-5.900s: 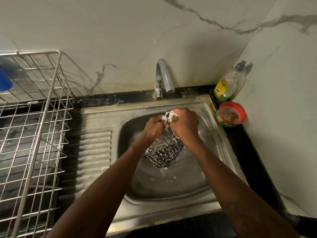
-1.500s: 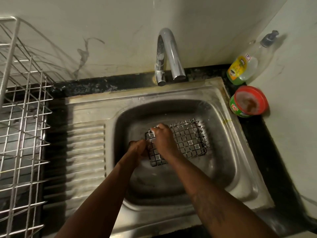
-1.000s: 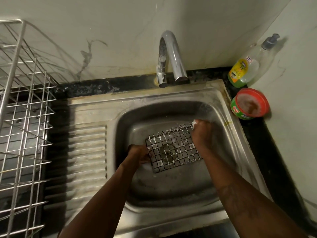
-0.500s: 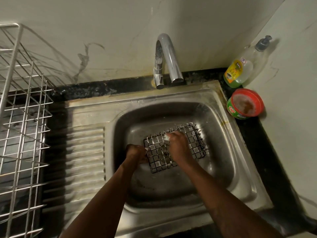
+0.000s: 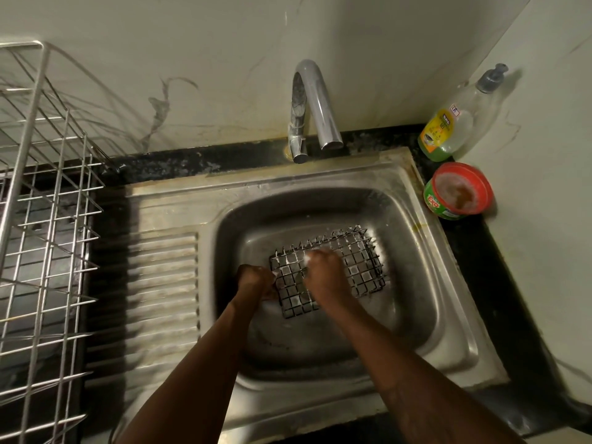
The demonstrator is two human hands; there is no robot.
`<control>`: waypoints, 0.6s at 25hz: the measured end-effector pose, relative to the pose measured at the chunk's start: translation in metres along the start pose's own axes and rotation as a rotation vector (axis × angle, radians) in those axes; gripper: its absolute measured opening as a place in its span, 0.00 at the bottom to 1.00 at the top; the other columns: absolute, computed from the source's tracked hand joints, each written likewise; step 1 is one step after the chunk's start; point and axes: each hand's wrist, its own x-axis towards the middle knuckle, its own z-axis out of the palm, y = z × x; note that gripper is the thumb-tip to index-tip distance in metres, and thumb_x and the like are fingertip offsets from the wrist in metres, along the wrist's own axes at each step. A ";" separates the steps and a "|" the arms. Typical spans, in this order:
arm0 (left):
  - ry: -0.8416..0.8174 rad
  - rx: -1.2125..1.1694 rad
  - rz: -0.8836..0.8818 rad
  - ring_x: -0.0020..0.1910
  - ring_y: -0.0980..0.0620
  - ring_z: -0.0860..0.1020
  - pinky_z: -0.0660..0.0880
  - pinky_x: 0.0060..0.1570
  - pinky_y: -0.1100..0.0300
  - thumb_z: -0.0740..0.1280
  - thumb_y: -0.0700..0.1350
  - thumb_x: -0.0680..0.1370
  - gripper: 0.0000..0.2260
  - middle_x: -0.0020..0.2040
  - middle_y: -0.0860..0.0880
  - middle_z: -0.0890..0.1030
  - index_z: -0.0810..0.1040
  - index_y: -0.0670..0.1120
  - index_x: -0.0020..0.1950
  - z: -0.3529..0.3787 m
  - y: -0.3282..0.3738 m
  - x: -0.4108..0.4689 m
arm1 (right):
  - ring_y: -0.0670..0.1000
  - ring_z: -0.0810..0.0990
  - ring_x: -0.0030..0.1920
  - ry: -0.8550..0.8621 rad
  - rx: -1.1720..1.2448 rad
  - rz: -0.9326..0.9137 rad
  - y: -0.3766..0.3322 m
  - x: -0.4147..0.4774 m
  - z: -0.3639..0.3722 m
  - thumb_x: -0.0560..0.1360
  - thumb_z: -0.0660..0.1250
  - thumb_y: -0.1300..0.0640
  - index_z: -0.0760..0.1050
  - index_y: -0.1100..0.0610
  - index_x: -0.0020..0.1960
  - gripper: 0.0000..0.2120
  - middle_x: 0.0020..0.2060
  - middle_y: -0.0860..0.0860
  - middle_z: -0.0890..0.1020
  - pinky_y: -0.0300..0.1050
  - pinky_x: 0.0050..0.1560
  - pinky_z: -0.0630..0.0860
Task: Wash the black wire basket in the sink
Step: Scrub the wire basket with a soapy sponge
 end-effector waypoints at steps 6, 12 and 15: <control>0.046 0.469 0.265 0.64 0.47 0.79 0.72 0.50 0.56 0.57 0.50 0.85 0.15 0.65 0.48 0.79 0.74 0.49 0.69 0.004 -0.013 0.003 | 0.53 0.79 0.56 0.012 -0.023 -0.099 -0.003 -0.006 0.007 0.76 0.68 0.66 0.80 0.60 0.62 0.15 0.56 0.57 0.82 0.40 0.55 0.76; 0.156 0.151 0.215 0.66 0.49 0.76 0.73 0.56 0.54 0.52 0.47 0.86 0.17 0.69 0.49 0.76 0.70 0.49 0.73 0.004 -0.020 0.012 | 0.56 0.84 0.47 0.216 -0.159 0.336 0.080 0.010 -0.062 0.71 0.74 0.68 0.82 0.60 0.56 0.14 0.46 0.58 0.86 0.39 0.45 0.74; 0.191 0.238 0.285 0.65 0.49 0.77 0.72 0.54 0.55 0.54 0.46 0.86 0.16 0.68 0.49 0.76 0.72 0.48 0.71 0.011 -0.019 0.017 | 0.55 0.84 0.49 0.159 -0.066 0.312 0.062 0.003 -0.048 0.70 0.72 0.71 0.82 0.61 0.56 0.16 0.49 0.59 0.85 0.34 0.41 0.70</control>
